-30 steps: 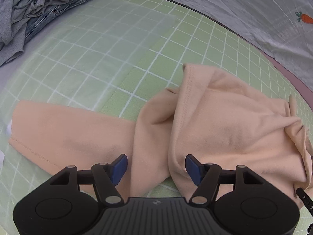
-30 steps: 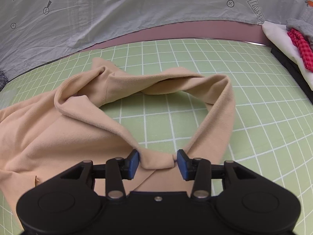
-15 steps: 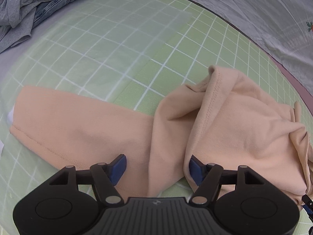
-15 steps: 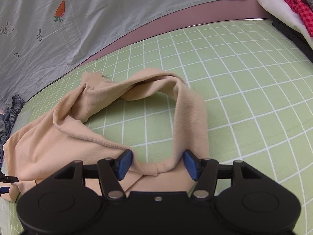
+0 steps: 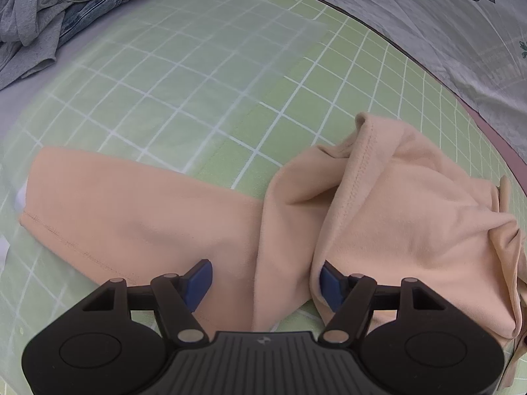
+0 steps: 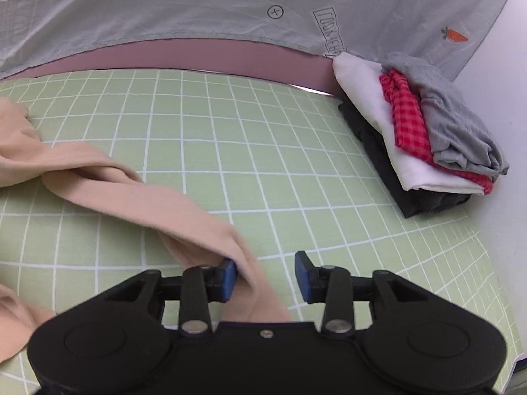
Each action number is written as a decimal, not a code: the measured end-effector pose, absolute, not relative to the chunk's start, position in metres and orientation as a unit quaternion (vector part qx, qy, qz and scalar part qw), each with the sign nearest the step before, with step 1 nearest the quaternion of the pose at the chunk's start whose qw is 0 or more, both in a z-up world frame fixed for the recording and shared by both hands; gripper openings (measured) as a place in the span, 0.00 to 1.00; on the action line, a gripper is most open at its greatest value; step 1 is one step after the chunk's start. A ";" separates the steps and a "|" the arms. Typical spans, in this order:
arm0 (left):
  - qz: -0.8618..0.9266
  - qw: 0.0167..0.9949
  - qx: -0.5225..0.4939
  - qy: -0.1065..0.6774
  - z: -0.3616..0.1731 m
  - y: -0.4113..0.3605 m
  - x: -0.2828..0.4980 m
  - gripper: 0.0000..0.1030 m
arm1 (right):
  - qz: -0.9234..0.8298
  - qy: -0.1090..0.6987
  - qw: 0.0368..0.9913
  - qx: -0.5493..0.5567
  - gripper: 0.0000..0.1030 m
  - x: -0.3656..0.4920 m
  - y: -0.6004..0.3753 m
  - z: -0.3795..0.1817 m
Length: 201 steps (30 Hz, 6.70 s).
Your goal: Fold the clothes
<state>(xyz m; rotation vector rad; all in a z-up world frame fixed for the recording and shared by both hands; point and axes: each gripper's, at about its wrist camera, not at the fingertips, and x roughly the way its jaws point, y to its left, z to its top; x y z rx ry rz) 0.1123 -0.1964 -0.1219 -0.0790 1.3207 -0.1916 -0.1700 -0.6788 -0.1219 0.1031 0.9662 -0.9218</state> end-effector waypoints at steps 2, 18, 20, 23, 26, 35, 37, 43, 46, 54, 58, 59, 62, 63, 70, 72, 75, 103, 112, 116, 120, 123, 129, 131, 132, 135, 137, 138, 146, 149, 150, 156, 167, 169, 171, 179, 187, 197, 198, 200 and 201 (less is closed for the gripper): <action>-0.085 0.786 -0.031 0.612 -0.120 -0.200 0.110 0.68 | -0.411 0.436 0.798 0.061 0.51 -0.171 -0.668 -0.114; -0.069 0.790 0.084 0.604 -0.128 -0.249 0.088 0.72 | -0.329 0.433 0.832 0.104 0.55 -0.127 -0.575 -0.125; -0.076 0.789 0.100 0.602 -0.127 -0.245 0.085 0.72 | -0.326 0.440 0.831 0.095 0.55 -0.126 -0.572 -0.129; -0.089 0.787 0.109 0.600 -0.125 -0.232 0.082 0.73 | -0.324 0.443 0.830 0.098 0.56 -0.128 -0.571 -0.132; -0.112 0.784 0.096 0.602 -0.122 -0.215 0.082 0.73 | -0.322 0.443 0.830 0.101 0.57 -0.130 -0.572 -0.133; -0.141 0.789 0.123 0.585 -0.117 -0.207 0.082 0.72 | -0.321 0.438 0.834 0.098 0.57 -0.130 -0.569 -0.126; -0.143 0.788 0.121 0.587 -0.116 -0.210 0.077 0.72 | -0.324 0.424 0.839 0.108 0.57 -0.132 -0.568 -0.120; -0.169 0.767 0.036 0.618 -0.117 -0.205 0.058 0.72 | -0.304 0.373 0.866 0.133 0.57 -0.137 -0.561 -0.100; -0.180 0.751 0.003 0.636 -0.124 -0.207 0.048 0.70 | -0.282 0.363 0.876 0.145 0.57 -0.137 -0.559 -0.098; -0.180 0.751 -0.001 0.636 -0.131 -0.207 0.035 0.65 | -0.259 0.340 0.886 0.180 0.60 -0.140 -0.545 -0.091; -0.180 0.755 0.017 0.630 -0.130 -0.214 0.034 0.62 | -0.244 0.353 0.887 0.169 0.60 -0.136 -0.537 -0.095; -0.180 0.758 0.026 0.627 -0.130 -0.215 0.033 0.59 | -0.239 0.357 0.888 0.165 0.61 -0.135 -0.535 -0.095; -0.181 0.766 0.052 0.615 -0.129 -0.222 0.031 0.47 | -0.234 0.375 0.886 0.140 0.61 -0.127 -0.530 -0.101; -0.181 0.769 0.061 0.610 -0.129 -0.224 0.030 0.45 | -0.232 0.383 0.885 0.129 0.61 -0.124 -0.529 -0.105; -0.198 0.766 0.027 0.610 -0.131 -0.220 0.030 0.07 | -0.204 0.417 0.879 0.112 0.09 -0.120 -0.538 -0.124; -0.202 0.768 0.016 0.608 -0.128 -0.216 0.027 0.07 | -0.192 0.404 0.888 0.108 0.06 -0.128 -0.532 -0.116; -0.218 0.779 0.000 0.588 -0.109 -0.210 0.019 0.07 | -0.193 0.376 0.899 0.119 0.06 -0.147 -0.526 -0.096; -0.164 0.760 0.009 0.629 -0.121 -0.156 -0.083 0.08 | -0.152 0.469 0.856 0.154 0.03 -0.307 -0.456 -0.116; -0.149 0.769 -0.002 0.622 -0.110 -0.160 -0.054 0.30 | -0.149 0.464 0.859 0.157 0.26 -0.296 -0.474 -0.108; -0.151 0.790 -0.027 0.594 -0.090 -0.161 -0.034 0.45 | -0.163 0.430 0.869 0.183 0.41 -0.287 -0.501 -0.095; -0.139 0.811 -0.036 0.567 -0.081 -0.166 -0.006 0.56 | -0.200 0.397 0.873 0.199 0.45 -0.270 -0.542 -0.089; -0.130 0.813 -0.030 0.567 -0.086 -0.181 0.016 0.58 | -0.216 0.386 0.874 0.202 0.49 -0.251 -0.577 -0.090; -0.119 0.798 -0.007 0.591 -0.109 -0.222 0.046 0.59 | -0.222 0.396 0.867 0.204 0.50 -0.232 -0.605 -0.095; -0.116 0.792 -0.008 0.599 -0.116 -0.229 0.047 0.59 | -0.224 0.399 0.865 0.205 0.50 -0.226 -0.614 -0.097; -0.114 0.790 -0.008 0.603 -0.120 -0.232 0.048 0.60 | -0.225 0.401 0.864 0.205 0.50 -0.222 -0.619 -0.098; -0.111 0.784 0.001 0.611 -0.128 -0.237 0.044 0.60 | -0.228 0.406 0.860 0.206 0.50 -0.213 -0.633 -0.100; -0.109 0.784 -0.002 0.611 -0.129 -0.236 0.039 0.60 | -0.227 0.404 0.860 0.216 0.50 -0.216 -0.625 -0.103; -0.108 0.785 -0.006 0.610 -0.128 -0.234 0.036 0.60 | -0.226 0.402 0.859 0.221 0.50 -0.218 -0.621 -0.104; -0.109 0.781 -0.024 0.614 -0.120 -0.207 -0.002 0.64 | -0.202 0.369 0.858 0.294 0.53 -0.239 -0.597 -0.111; -0.115 0.772 -0.030 0.625 -0.122 -0.195 -0.021 0.64 | -0.183 0.367 0.852 0.325 0.54 -0.247 -0.593 -0.117; -0.119 0.767 -0.029 0.630 -0.124 -0.193 -0.027 0.64 | -0.179 0.365 0.851 0.333 0.54 -0.250 -0.591 -0.119; -0.148 0.749 -0.013 0.646 -0.134 -0.189 -0.056 0.64 | -0.166 0.379 0.841 0.347 0.22 -0.265 -0.572 -0.136; -0.184 0.785 0.065 0.588 -0.128 -0.200 -0.077 0.04 | -0.200 0.403 0.843 0.295 0.07 -0.294 -0.535 -0.122; -0.184 0.790 0.054 0.582 -0.124 -0.191 -0.076 0.04 | -0.201 0.418 0.841 0.279 0.06 -0.297 -0.520 -0.119; -0.177 0.799 0.050 0.572 -0.118 -0.180 -0.074 0.04 | -0.201 0.437 0.837 0.261 0.06 -0.301 -0.504 -0.118; -0.175 0.801 0.046 0.570 -0.120 -0.159 -0.058 0.09 | -0.196 0.500 0.821 0.193 0.11 -0.294 -0.436 -0.126; -0.191 0.815 0.079 0.541 -0.095 -0.173 -0.055 0.51 | -0.213 0.482 0.830 0.183 0.48 -0.294 -0.438 -0.103; -0.206 0.807 0.072 0.548 -0.092 -0.229 -0.046 0.73 | -0.256 0.396 0.862 0.186 0.65 -0.288 -0.531 -0.064; -0.204 0.803 0.073 0.556 -0.096 -0.235 -0.045 0.73 | -0.268 0.394 0.860 0.182 0.62 -0.288 -0.542 -0.066; -0.201 0.792 0.074 0.571 -0.103 -0.245 -0.042 0.75 | -0.291 0.391 0.855 0.177 0.57 -0.287 -0.560 -0.070; -0.199 0.787 0.076 0.579 -0.108 -0.250 -0.040 0.75 | -0.303 0.389 0.852 0.178 0.53 -0.287 -0.573 -0.073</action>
